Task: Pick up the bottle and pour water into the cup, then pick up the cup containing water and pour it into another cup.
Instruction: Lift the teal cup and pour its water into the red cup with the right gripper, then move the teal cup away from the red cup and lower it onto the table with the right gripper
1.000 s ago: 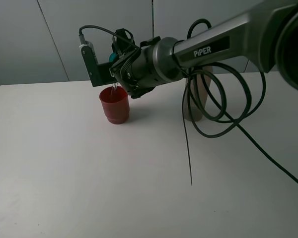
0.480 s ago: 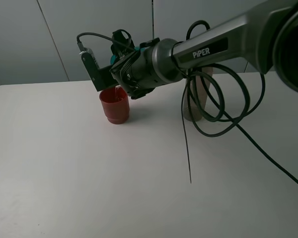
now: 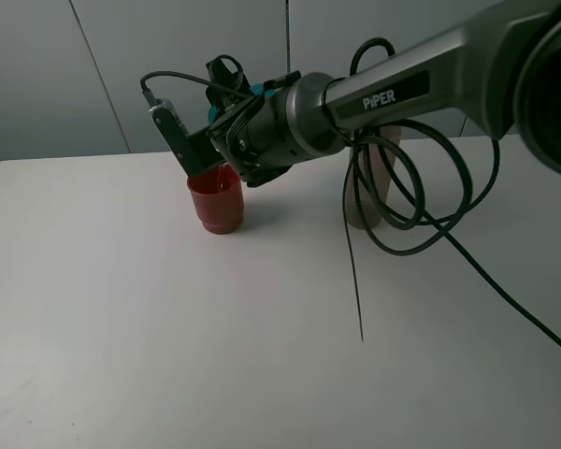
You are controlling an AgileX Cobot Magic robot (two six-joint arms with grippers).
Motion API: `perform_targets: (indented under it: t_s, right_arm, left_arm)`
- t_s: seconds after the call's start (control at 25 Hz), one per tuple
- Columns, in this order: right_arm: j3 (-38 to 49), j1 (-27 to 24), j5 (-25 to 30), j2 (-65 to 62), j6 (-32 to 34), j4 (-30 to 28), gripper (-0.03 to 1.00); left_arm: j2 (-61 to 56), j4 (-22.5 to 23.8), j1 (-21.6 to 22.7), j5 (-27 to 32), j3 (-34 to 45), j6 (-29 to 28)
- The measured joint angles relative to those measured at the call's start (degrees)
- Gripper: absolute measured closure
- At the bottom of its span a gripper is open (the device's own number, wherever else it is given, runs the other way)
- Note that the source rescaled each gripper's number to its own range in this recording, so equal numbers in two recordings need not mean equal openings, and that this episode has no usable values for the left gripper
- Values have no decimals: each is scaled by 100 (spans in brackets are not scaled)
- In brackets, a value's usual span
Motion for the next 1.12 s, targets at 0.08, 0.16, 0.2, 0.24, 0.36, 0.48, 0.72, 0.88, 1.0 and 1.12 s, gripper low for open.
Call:
perform_targets:
  t_s: [0.08, 0.16, 0.2, 0.24, 0.36, 0.48, 0.72, 0.88, 1.0, 1.12]
  right_arm:
    - [0, 0, 0, 0, 81, -13, 85]
    - [0, 0, 0, -11, 313, -37, 85]
    - [0, 0, 0, -41, 450, -37, 85]
    - [0, 0, 0, -78, 557, -37, 85]
    - [0, 0, 9, -220, 755, 33, 85]
    - [58, 0, -221, -461, 811, 712, 85]
    - [704, 0, -1475, -1392, 789, 3164, 85]
    - [1677, -137, -2667, -2225, 789, 4548, 85]
    - [2565, -354, -3638, -2795, 505, 5656, 85]
    - [3499, -554, -4462, -3269, -87, 6841, 85]
  left_arm:
    - [0, 0, 0, 0, 0, 0]
    - [0, 0, 0, 0, 0, 0]
    - [0, 0, 0, 0, 0, 0]
    - [0, 0, 0, 0, 0, 0]
    - [0, 0, 0, 0, 0, 0]
    - [0, 0, 0, 0, 0, 0]
    - [0, 0, 0, 0, 0, 0]
    - [0, 0, 0, 0, 0, 0]
    - [0, 0, 0, 0, 0, 0]
    - [0, 0, 0, 0, 0, 0]
